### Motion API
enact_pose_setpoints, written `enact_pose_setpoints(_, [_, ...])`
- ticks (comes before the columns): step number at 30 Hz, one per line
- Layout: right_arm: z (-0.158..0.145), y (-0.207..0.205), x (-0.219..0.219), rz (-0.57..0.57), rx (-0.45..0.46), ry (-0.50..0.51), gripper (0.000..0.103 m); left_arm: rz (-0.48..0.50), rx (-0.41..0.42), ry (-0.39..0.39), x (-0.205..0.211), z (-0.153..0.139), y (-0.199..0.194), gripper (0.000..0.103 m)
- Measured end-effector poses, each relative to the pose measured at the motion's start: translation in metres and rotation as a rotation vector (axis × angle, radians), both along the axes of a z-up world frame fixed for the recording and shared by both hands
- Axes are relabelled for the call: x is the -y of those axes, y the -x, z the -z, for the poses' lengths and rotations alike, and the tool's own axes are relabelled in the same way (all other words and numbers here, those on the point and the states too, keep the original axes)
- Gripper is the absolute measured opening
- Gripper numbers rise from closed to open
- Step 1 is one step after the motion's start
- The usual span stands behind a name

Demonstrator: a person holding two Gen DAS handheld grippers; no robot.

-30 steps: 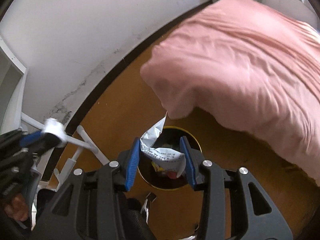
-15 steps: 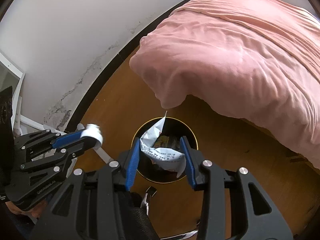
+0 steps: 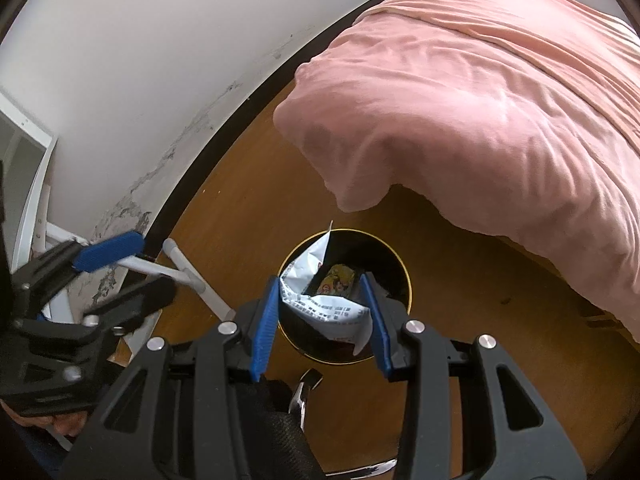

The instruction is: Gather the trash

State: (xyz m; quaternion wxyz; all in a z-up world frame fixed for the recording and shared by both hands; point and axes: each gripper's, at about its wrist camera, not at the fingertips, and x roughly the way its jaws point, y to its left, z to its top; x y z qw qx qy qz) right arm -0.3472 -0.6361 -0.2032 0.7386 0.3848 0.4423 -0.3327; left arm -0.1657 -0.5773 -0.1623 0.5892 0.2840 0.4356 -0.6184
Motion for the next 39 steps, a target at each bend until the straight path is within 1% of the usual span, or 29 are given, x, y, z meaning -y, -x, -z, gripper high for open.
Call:
enact_pose_setpoints(4, [0.002,-0.01,-0.001,-0.019,-0.008,0.0,0.043,-0.022,0.013,0.035,-0.01,-0.018,-0.008,0.076])
enact_pose_setpoints(5, [0.002,-0.011,-0.001,-0.021,-0.008,0.0,0.051,-0.032,0.017,0.046,-0.013,-0.023,-0.01,0.078])
enact_pose_setpoints(6, [0.002,-0.013,-0.001,-0.023,-0.009,-0.001,0.059,-0.039,0.02,0.053,-0.015,-0.027,-0.012,0.083])
enact_pose_setpoints(7, [0.002,-0.015,-0.001,-0.024,-0.013,0.007,0.07,-0.05,0.028,0.062,-0.017,-0.031,-0.014,0.086])
enact_pose_setpoints(9, [-0.001,-0.017,-0.002,-0.028,-0.013,0.024,0.071,-0.076,0.045,0.08,-0.023,-0.041,-0.019,0.089])
enact_pose_setpoints(12, [-0.003,-0.018,-0.002,-0.023,-0.01,0.029,0.072,-0.104,0.049,0.096,-0.031,-0.053,-0.026,0.09])
enact_pose_setpoints(15, [-0.006,-0.019,-0.004,-0.02,-0.014,0.043,0.076,-0.132,0.051,0.113,-0.042,-0.063,-0.034,0.091])
enact_pose_setpoints(18, [-0.022,-0.022,-0.007,-0.002,-0.001,0.075,0.079,-0.171,0.074,0.121,-0.057,-0.082,-0.046,0.092])
enact_pose_setpoints(20, [-0.047,-0.032,-0.013,-0.006,0.026,0.139,0.084,-0.203,0.093,0.134,-0.07,-0.096,-0.057,0.092])
enact_pose_setpoints(22, [-0.073,-0.048,-0.022,-0.026,0.063,0.205,0.088,-0.26,0.105,0.172,-0.091,-0.117,-0.077,0.093])
enact_pose_setpoints(23, [-0.089,-0.061,-0.028,-0.045,0.092,0.238,0.089,-0.287,0.116,0.184,-0.1,-0.126,-0.087,0.093])
enact_pose_setpoints(24, [-0.099,-0.07,-0.032,-0.063,0.11,0.254,0.09,-0.322,0.134,0.199,-0.113,-0.136,-0.1,0.094])
enact_pose_setpoints(26, [-0.125,-0.104,-0.046,-0.128,0.162,0.291,0.092,-0.395,0.183,0.216,-0.139,-0.153,-0.125,0.094])
enact_pose_setpoints(27, [-0.14,-0.128,-0.059,-0.179,0.193,0.313,0.093,-0.442,0.215,0.22,-0.155,-0.161,-0.139,0.094])
enact_pose_setpoints(29, [-0.159,-0.164,-0.08,-0.26,0.231,0.339,0.093,-0.544,0.27,0.223,-0.192,-0.174,-0.168,0.095])
enact_pose_setpoints(30, [-0.168,-0.184,-0.093,-0.305,0.252,0.35,0.093,-0.579,0.287,0.219,-0.204,-0.178,-0.177,0.095])
enact_pose_setpoints(33, [-0.184,-0.233,-0.124,-0.413,0.291,0.359,0.094,-0.712,0.329,0.21,-0.257,-0.186,-0.21,0.095])
enact_pose_setpoints(35, [-0.193,-0.264,-0.15,-0.482,0.312,0.363,0.094,-0.813,0.347,0.194,-0.296,-0.189,-0.23,0.095])
enact_pose_setpoints(36, [-0.197,-0.283,-0.165,-0.52,0.322,0.365,0.094,-0.846,0.354,0.186,-0.308,-0.189,-0.236,0.095])
enact_pose_setpoints(38, [-0.202,-0.305,-0.188,-0.562,0.33,0.365,0.094,-0.934,0.365,0.17,-0.344,-0.19,-0.25,0.095])
enact_pose_setpoints(39, [-0.204,-0.313,-0.194,-0.575,0.338,0.362,0.094,-0.962,0.363,0.166,-0.355,-0.19,-0.253,0.095])
